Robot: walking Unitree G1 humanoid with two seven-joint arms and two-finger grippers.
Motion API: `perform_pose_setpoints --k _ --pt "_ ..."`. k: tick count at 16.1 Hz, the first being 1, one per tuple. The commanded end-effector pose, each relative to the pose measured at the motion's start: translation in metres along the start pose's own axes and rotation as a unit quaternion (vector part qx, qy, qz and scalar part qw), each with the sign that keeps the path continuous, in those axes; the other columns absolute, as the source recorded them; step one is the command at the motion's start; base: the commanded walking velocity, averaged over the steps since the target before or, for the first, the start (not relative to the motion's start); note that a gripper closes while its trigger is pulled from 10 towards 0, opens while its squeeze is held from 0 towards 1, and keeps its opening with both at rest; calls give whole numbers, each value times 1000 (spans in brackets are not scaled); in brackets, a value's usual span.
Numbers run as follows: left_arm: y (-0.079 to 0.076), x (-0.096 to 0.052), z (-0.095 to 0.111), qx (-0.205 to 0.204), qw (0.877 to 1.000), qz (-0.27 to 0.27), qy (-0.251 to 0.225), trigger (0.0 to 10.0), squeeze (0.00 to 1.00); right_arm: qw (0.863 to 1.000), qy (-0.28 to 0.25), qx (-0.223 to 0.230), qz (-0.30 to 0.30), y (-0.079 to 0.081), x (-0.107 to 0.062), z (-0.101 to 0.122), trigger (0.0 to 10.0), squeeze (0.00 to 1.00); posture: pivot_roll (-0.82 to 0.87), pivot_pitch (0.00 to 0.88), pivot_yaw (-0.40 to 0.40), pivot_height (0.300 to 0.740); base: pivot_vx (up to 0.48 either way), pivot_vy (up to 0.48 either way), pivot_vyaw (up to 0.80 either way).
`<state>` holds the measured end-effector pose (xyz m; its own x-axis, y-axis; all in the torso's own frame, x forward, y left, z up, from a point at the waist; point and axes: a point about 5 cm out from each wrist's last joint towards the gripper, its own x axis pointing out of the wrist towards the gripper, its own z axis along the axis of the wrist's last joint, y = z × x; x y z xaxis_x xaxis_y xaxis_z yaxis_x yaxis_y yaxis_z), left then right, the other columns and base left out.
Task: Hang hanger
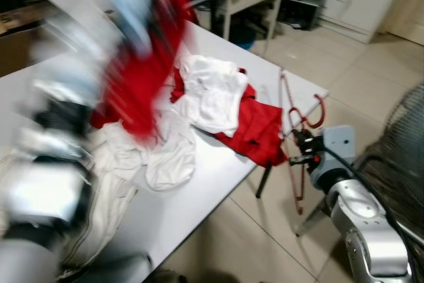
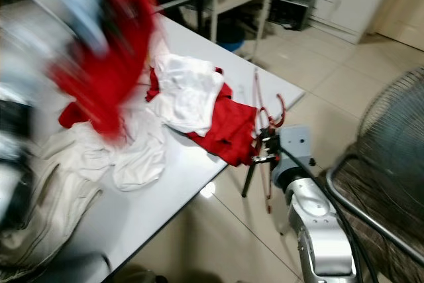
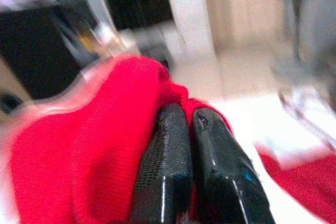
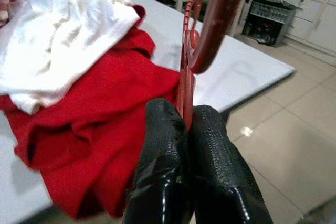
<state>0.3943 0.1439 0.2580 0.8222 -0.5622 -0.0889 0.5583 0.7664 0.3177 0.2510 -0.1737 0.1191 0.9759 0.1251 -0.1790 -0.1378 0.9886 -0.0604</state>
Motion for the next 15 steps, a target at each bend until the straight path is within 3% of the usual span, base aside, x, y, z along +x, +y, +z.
perform_pose_setpoints --k 1,3,4,5,9,10,11,13,15 --pt "-21 14 -33 16 999 11 41 10000 0 1000 5 1 -2 -1 -4 -3 10000 0 -152 0 39 740 0 0 0" --pt "-41 20 -62 1 997 20 75 10000 0 1000 7 0 -7 -3 -7 -3 10000 0 -171 0 46 740 0 0 0" --pt "-50 20 -70 -17 996 10 82 10000 224 1000 9 -2 -11 -5 -9 -4 10000 0 -178 0 47 740 0 0 0" --pt "-57 21 -70 -38 997 -11 74 10000 1000 1000 11 -4 -12 -6 -9 -4 10000 0 -178 0 46 740 0 0 0" --pt "-64 16 -57 -25 993 -106 35 10000 1000 1000 9 -5 -9 -6 -7 -3 10000 0 -169 0 37 740 0 0 0" --pt "-66 9 -45 -37 986 -162 2 10000 1000 1000 8 -4 -8 -6 -7 -2 10000 0 -161 0 33 740 0 0 0" --pt "-67 6 -41 -48 983 -178 -8 10000 1000 1000 7 -4 -8 -6 -7 -2 10000 0 -161 0 33 740 0 0 0" --pt "-58 -11 -25 -75 972 -215 -54 10000 1000 1000 6 -2 -9 -6 -7 -2 10000 0 -162 0 39 740 0 0 0" --pt "-35 -35 -29 -63 974 -212 -44 10000 1000 1000 5 1 -12 -7 -8 -2 10000 0 -161 0 39 740 0 0 0"
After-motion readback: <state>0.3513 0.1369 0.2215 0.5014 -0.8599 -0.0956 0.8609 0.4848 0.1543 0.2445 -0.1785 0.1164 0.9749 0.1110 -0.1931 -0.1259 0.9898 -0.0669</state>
